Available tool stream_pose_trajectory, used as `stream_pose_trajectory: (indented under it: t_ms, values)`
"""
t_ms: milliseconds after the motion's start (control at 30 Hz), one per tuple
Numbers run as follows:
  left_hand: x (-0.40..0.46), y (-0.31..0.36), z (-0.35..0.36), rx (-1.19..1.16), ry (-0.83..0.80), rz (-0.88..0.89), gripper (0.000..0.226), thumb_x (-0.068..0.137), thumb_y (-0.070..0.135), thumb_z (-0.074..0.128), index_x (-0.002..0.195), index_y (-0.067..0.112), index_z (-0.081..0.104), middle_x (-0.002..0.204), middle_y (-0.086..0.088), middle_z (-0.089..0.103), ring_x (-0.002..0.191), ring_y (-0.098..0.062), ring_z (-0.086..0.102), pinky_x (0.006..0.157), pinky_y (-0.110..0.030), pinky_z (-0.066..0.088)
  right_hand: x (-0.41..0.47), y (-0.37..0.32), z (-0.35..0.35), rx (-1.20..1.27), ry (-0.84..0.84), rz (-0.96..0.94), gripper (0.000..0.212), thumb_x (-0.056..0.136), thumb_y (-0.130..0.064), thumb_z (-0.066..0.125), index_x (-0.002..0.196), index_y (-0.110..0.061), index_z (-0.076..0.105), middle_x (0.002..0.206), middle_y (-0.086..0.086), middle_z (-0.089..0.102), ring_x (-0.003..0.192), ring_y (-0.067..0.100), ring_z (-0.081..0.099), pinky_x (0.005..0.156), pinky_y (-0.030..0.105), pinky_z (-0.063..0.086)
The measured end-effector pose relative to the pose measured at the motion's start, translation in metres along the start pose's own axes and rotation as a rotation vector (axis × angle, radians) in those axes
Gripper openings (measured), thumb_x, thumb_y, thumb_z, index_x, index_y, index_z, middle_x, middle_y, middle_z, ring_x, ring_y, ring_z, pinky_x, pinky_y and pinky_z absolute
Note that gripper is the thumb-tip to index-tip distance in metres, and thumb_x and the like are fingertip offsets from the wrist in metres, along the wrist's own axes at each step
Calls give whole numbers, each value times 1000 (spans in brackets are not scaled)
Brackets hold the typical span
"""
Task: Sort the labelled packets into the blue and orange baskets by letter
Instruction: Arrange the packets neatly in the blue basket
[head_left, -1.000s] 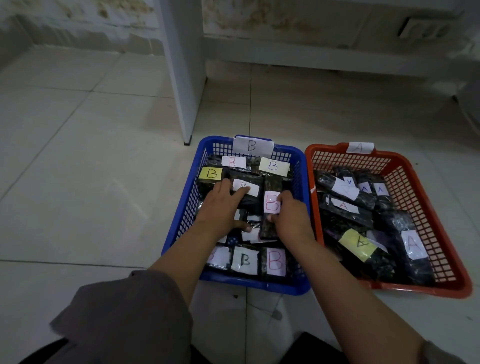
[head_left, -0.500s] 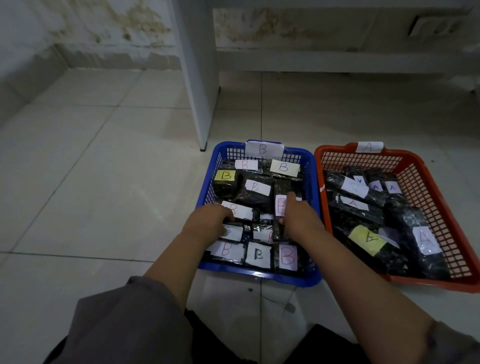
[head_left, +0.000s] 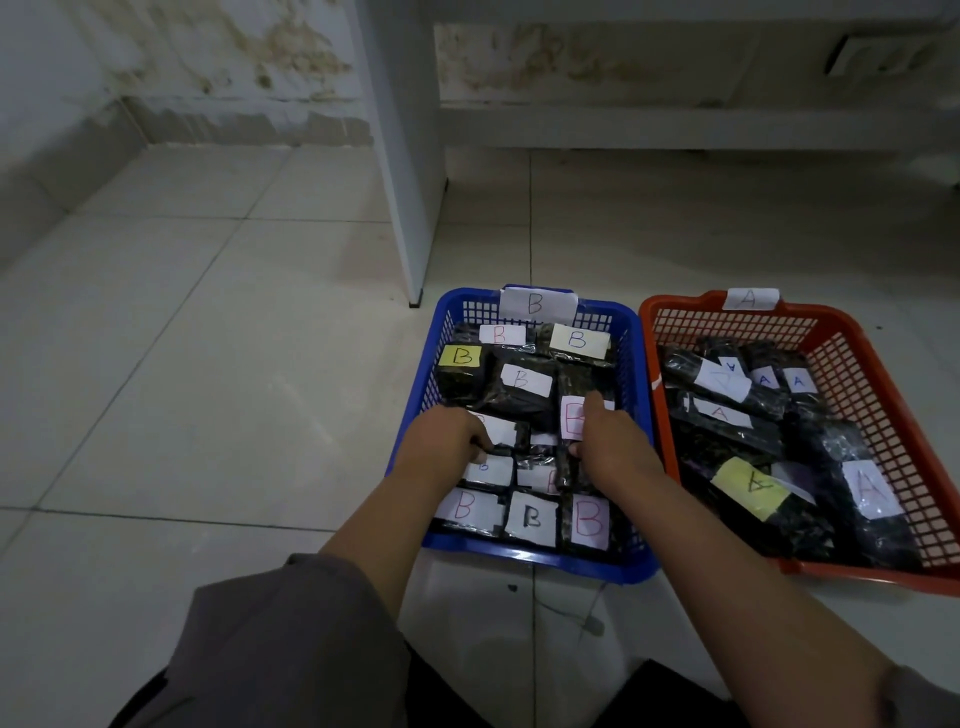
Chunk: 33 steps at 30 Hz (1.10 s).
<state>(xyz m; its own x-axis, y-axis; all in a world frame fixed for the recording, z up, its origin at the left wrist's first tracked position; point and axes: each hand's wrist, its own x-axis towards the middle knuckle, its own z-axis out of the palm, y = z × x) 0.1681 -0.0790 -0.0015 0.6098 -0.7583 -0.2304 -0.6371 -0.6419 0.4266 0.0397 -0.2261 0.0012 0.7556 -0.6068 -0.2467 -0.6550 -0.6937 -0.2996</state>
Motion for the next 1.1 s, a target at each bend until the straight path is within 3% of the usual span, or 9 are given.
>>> stream_pose_trajectory:
  t_ms: [167,300,500,600,700,867,967,1033,1100]
  values:
    - [-5,-4,-5,-93,0,1,23,82,17,71,105,15,73,107,-3,69,98,-17,62,88,-24,47,-3,1,-2,122,17,10,44,91,-8,56,129,-6,36,108,18,58,86,24,54,66,30,41]
    - [-12,-16,-39,-238,257,-12,33,83,9,68,114,18,67,115,-2,65,100,-12,56,89,-20,38,-8,3,-6,389,73,94,33,85,-1,63,114,-5,47,97,10,58,82,22,54,66,31,49]
    - [-18,-20,-25,188,76,50,51,78,27,72,127,29,57,126,3,59,116,-15,50,103,-28,20,-9,-2,-5,434,97,145,31,83,-1,65,111,-6,51,107,17,60,82,20,50,69,27,45]
    - [-14,-17,-9,277,69,32,49,81,27,70,127,31,56,123,5,59,118,-13,46,106,-33,9,-9,-2,0,418,107,133,31,82,-1,65,108,-7,49,103,17,61,81,22,54,73,35,52]
    - [-14,-20,-9,297,74,40,50,79,32,71,127,30,57,120,3,59,119,-14,44,106,-35,12,-10,-3,0,406,103,149,31,82,0,65,109,-7,50,102,16,62,79,21,53,70,32,51]
    - [-20,-27,-21,-156,275,-5,47,82,22,70,127,24,58,118,1,64,113,-17,55,104,-29,28,-19,-21,-12,558,218,132,28,82,-1,67,101,-13,50,89,7,61,77,19,59,50,20,40]
    - [-25,-28,-40,-448,384,-92,38,86,10,65,123,16,61,111,-4,65,94,-15,59,96,-30,46,-29,-58,-9,669,139,61,28,81,-3,69,98,-16,50,87,-4,55,77,11,54,50,11,32]
    - [-28,-29,-47,-448,331,-81,39,87,12,64,125,18,58,111,-4,63,89,-13,55,86,-27,47,-32,-83,5,708,64,29,31,78,-6,72,102,-14,53,89,1,61,75,13,58,54,17,38]
    - [-29,-32,-45,-364,243,-42,53,85,20,67,135,25,49,120,-2,59,101,-16,53,88,-27,42,-33,-100,22,707,8,24,32,76,-10,75,99,-17,54,90,6,67,77,18,63,60,25,48]
